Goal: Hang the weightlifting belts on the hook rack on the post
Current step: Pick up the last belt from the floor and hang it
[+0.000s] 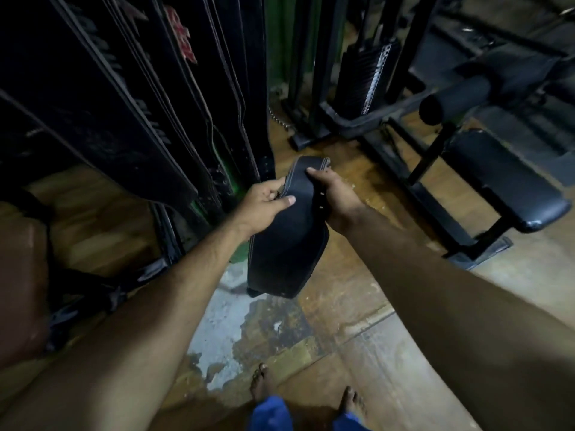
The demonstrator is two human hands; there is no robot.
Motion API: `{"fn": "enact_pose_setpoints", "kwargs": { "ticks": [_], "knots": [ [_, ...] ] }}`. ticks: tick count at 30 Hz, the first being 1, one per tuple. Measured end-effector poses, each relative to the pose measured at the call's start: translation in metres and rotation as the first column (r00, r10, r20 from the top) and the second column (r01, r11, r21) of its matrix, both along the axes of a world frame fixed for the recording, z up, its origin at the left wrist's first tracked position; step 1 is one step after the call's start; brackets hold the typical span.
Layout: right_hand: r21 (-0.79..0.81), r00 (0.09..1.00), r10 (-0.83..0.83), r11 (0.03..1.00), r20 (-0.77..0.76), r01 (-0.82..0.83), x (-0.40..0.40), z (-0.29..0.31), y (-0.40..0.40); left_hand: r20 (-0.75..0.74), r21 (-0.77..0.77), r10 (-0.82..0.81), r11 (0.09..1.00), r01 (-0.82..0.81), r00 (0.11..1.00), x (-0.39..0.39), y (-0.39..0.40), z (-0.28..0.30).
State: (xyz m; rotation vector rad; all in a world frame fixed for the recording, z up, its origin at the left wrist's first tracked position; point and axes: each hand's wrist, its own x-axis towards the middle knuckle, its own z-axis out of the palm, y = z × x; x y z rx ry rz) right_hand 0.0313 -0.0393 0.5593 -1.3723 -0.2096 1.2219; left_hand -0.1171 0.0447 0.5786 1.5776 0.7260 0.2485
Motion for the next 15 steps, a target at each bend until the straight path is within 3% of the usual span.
{"fn": "enact_pose_setpoints", "kwargs": {
  "ticks": [3,9,15],
  "knots": [
    [0.129,0.998,-0.068,0.989,0.004,0.067,0.008,0.054,-0.009,0.046,0.024,0.029,0.999,-0.03,0.998,0.009,-0.016,0.053],
    [0.267,0.997,0.032,0.962,0.064,-0.049,0.006,0.166,-0.03,0.171,0.163,0.201,0.96,-0.229,0.964,0.013,-0.045,0.167],
    [0.146,0.959,0.273,0.948,0.083,-0.282,0.021,0.291,-0.044,0.315,0.27,0.125,0.939,-0.215,0.941,-0.008,-0.079,0.282]
  ]
}}
